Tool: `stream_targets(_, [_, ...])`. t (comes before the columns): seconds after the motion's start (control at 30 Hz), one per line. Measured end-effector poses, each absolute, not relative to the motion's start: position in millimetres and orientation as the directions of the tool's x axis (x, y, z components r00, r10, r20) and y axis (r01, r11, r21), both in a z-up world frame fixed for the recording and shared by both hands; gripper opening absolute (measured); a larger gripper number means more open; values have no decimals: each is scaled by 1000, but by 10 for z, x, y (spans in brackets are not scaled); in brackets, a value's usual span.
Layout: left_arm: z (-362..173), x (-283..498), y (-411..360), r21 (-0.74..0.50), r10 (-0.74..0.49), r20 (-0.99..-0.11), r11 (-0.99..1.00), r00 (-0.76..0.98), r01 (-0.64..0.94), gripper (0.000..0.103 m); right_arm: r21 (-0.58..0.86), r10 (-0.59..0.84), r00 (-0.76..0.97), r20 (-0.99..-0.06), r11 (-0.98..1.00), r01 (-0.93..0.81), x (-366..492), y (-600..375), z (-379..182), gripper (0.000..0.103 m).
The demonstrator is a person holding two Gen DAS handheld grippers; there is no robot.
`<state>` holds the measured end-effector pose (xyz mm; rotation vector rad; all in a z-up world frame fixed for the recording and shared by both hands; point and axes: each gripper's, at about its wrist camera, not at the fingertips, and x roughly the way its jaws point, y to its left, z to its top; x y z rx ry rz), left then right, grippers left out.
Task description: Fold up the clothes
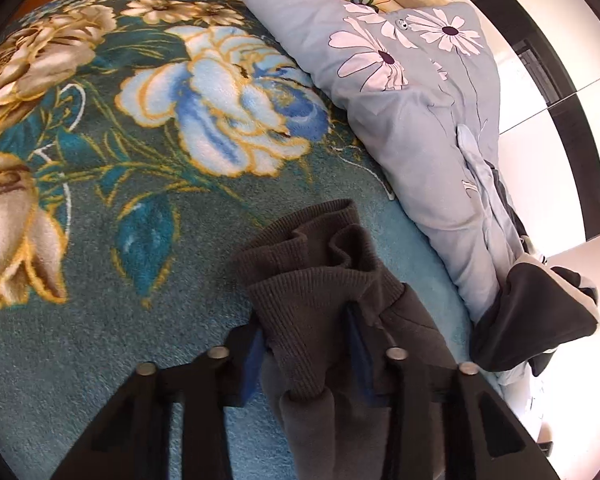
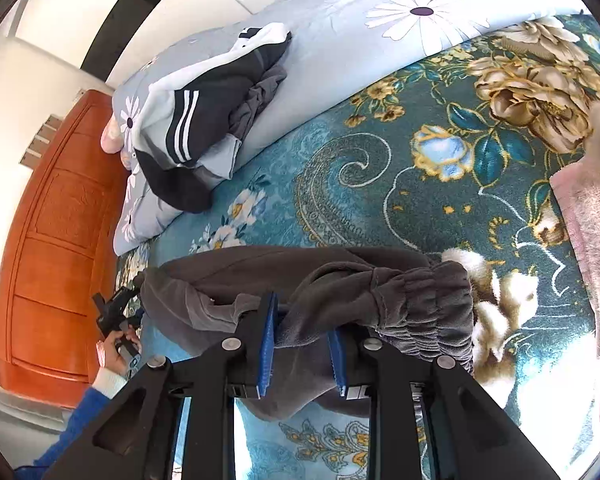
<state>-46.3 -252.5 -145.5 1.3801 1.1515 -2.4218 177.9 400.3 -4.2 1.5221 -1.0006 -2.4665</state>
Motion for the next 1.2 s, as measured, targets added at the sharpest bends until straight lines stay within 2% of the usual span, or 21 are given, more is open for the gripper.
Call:
stream_targets(0.03, [-1404, -440, -2515, -551, 236, -776, -705, -585, 447, 25, 561, -387, -504, -772, -789, -252, 1775, 3998, -38, 31])
stream_targets(0.07, [-1332, -412, -2505, -542, 221, -775, -714, -592, 443, 23, 565, -393, -506, -768, -788, -244, 1766, 4002, -40, 35])
stream_targets(0.1, [-1244, -368, -2506, -537, 210, -772, -720, -600, 440, 22, 586, -407, -515, -754, -772, -248, 1744, 4032, -60, 38])
stream_targets(0.17, [-1150, -153, -2594, -536, 193, -774, -707, -603, 461, 21, 627, -432, -534, -727, -735, -258, 1701, 4099, -102, 53])
stream_targets(0.2, [-1117, -29, -2648, -535, 184, -777, -698, -602, 477, 21, 646, -434, -551, -713, -712, -275, 1682, 4149, -124, 57])
stream_targets(0.33, [-984, 465, -2866, -529, 149, -790, -658, -595, 536, 21, 712, -431, -618, -657, -624, -321, 1702, 4321, -138, 58])
stream_targets(0.53, [-785, 1207, -3193, -516, 98, -809, -591, -580, 620, 21, 649, -431, -534, -727, -686, -330, 2084, 4292, -167, 59])
stream_targets(0.6, [-719, 1454, -3302, -511, 82, -815, -566, -573, 646, 21, 657, -459, -498, -736, -662, -361, 2345, 4243, -368, 61])
stream_targets(0.63, [-686, 1578, -3356, -509, 74, -819, -554, -570, 659, 21, 667, -476, -482, -735, -633, -393, 2463, 4225, -524, 66])
stream_targets(0.7, [-617, 1720, -3338, -518, 71, -813, -541, -578, 662, 21, 686, -505, -466, -727, -570, -452, 2646, 4185, -821, 68])
stream_targets(0.83, [-438, 1885, -3228, -537, 70, -797, -538, -600, 650, 21, 765, -521, -560, -644, -456, -455, 2691, 4103, -1116, 68])
stream_targets(0.87, [-380, 1897, -3203, -533, 68, -796, -549, -602, 644, 21, 775, -506, -589, -631, -441, -452, 2669, 4104, -1130, 73])
stream_targets(1.03, [-161, 1966, -3100, -519, 60, -800, -569, -598, 638, 21, 774, -427, -647, -631, -404, -488, 2539, 4142, -1172, 78])
stream_targets(1.1, [-62, 1998, -3068, -522, 60, -796, -571, -602, 633, 21, 756, -406, -639, -654, -395, -522, 2488, 4143, -1169, 77])
stream_targets(1.13, [3, 2011, -3050, -523, 60, -793, -578, -606, 627, 21, 746, -395, -634, -665, -390, -539, 2462, 4143, -1167, 72])
stream_targets(1.17, [77, 2022, -3031, -524, 61, -789, -588, -612, 617, 21, 738, -387, -629, -674, -387, -553, 2431, 4150, -1157, 56])
stream_targets(1.2, [160, 2034, -3013, -524, 62, -784, -600, -618, 605, 21, 736, -387, -626, -677, -388, -555, 2383, 4182, -1118, 47])
